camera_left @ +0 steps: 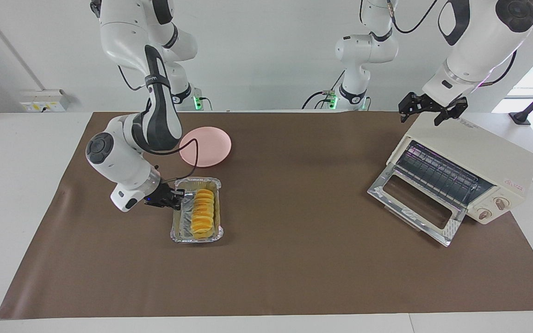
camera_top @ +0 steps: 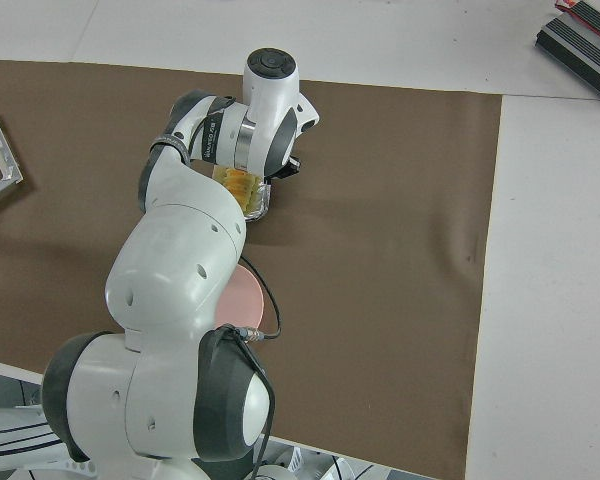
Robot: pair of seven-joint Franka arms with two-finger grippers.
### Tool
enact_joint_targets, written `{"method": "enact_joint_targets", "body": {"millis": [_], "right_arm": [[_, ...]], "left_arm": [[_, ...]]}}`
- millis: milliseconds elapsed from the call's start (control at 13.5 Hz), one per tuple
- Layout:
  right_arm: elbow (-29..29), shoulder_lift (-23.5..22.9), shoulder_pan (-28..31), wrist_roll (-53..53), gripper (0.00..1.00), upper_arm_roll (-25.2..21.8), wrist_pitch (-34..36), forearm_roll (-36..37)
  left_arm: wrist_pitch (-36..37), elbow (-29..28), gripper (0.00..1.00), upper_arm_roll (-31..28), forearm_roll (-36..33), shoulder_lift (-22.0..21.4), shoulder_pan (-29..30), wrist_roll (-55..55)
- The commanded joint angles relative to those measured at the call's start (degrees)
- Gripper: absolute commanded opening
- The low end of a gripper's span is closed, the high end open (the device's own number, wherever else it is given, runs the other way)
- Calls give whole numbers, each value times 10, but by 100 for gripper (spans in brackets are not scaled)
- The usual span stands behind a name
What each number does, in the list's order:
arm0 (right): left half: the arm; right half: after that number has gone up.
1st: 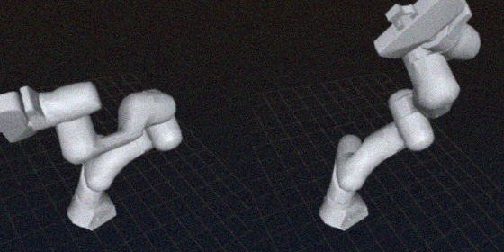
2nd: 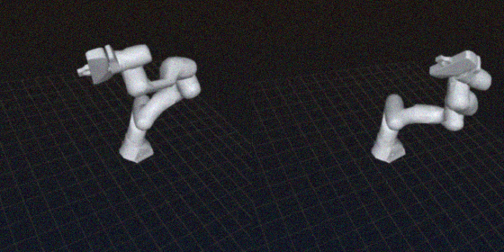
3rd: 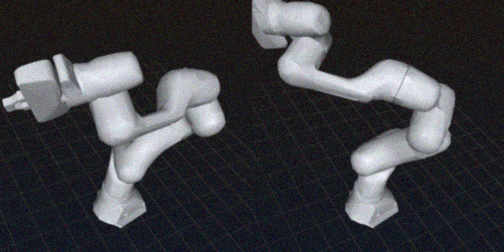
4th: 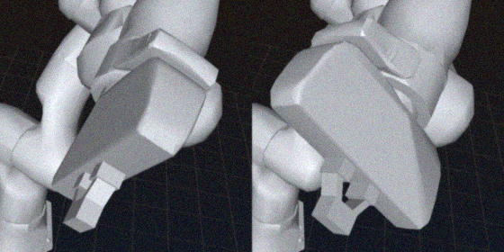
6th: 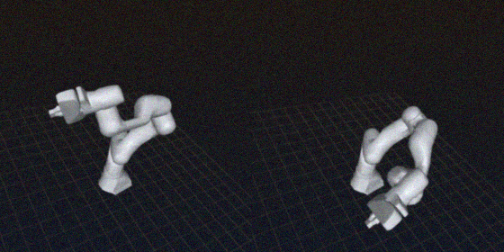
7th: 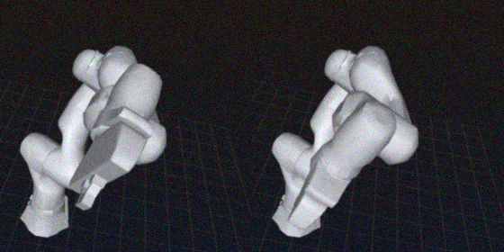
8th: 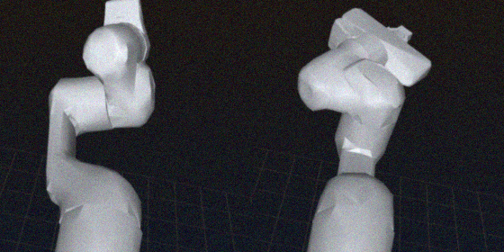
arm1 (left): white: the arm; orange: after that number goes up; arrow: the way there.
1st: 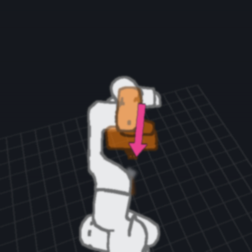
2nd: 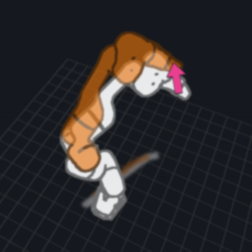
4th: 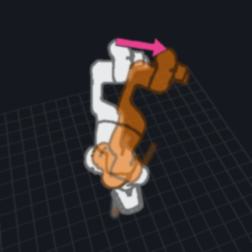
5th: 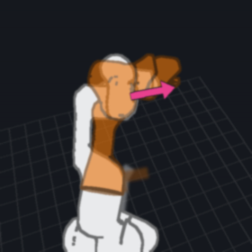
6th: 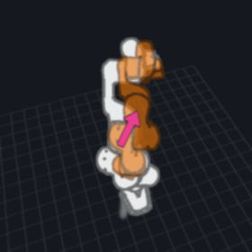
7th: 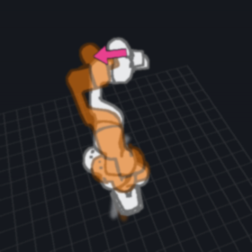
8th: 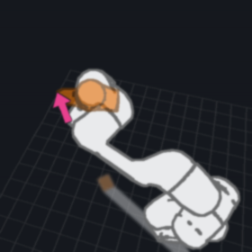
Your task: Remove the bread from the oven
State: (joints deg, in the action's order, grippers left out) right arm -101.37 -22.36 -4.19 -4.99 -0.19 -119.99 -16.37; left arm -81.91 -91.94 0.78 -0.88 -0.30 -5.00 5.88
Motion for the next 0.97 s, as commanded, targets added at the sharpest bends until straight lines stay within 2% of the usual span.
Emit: {"method": "enact_joint_targets", "body": {"millis": [0,148,223,297,371,668,891], "right_arm": [[-21,18,4,-25,0,2,-13,-16],[-20,18,4,-39,0,1,-13,-15],[-18,18,4,-51,60,0,-13,-7],[-18,21,1,-56,95,0,-12,-4],[-16,23,1,-58,100,-1,-11,2],[7,37,-25,-44,100,-1,-6,49],[8,34,-79,58,100,-1,-22,87]], "left_arm": [[-16,-10,100,-1,11,-9,1,-25],[-10,-10,100,-1,11,-9,1,-23],[-9,-12,100,-2,11,-10,2,-25],[-7,-14,100,-2,11,-11,2,-25],[-9,-13,100,-2,11,-14,2,-25],[-11,-10,100,-4,11,-17,2,-26],[-11,-10,100,-4,10,-17,2,-26]]}}
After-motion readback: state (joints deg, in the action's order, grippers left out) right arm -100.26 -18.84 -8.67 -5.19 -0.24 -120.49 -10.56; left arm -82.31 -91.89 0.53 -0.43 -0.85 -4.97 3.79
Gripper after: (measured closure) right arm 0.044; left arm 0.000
